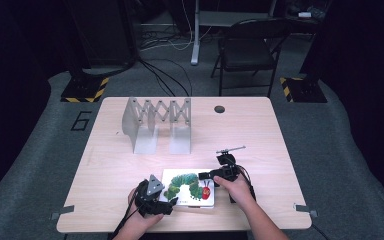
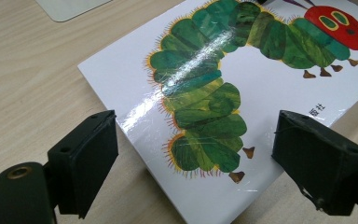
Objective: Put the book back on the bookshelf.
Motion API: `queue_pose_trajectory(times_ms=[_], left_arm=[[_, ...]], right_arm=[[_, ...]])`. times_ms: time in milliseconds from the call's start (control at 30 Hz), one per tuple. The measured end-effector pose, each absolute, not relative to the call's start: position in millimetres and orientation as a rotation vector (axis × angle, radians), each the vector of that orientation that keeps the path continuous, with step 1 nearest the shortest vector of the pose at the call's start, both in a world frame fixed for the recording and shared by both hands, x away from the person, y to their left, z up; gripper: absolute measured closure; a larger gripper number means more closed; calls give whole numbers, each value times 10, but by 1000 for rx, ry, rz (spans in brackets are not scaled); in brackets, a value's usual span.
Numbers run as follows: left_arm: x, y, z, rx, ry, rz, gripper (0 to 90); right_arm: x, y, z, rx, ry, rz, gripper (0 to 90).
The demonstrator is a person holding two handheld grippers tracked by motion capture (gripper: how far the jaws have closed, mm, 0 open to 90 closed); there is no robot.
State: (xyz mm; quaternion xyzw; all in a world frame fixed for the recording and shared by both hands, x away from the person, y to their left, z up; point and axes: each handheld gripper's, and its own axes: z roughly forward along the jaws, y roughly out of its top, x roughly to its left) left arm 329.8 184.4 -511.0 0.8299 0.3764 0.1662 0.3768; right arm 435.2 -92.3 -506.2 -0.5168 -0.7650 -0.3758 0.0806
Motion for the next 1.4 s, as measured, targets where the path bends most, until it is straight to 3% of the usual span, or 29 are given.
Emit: queue_pose_trajectory(times_ms=[1400], left_arm=[[3332, 1794, -5199, 2077, 980, 392, 30]], right_arm=[[4336, -917, -5041, -1561, -2298, -1105, 398]])
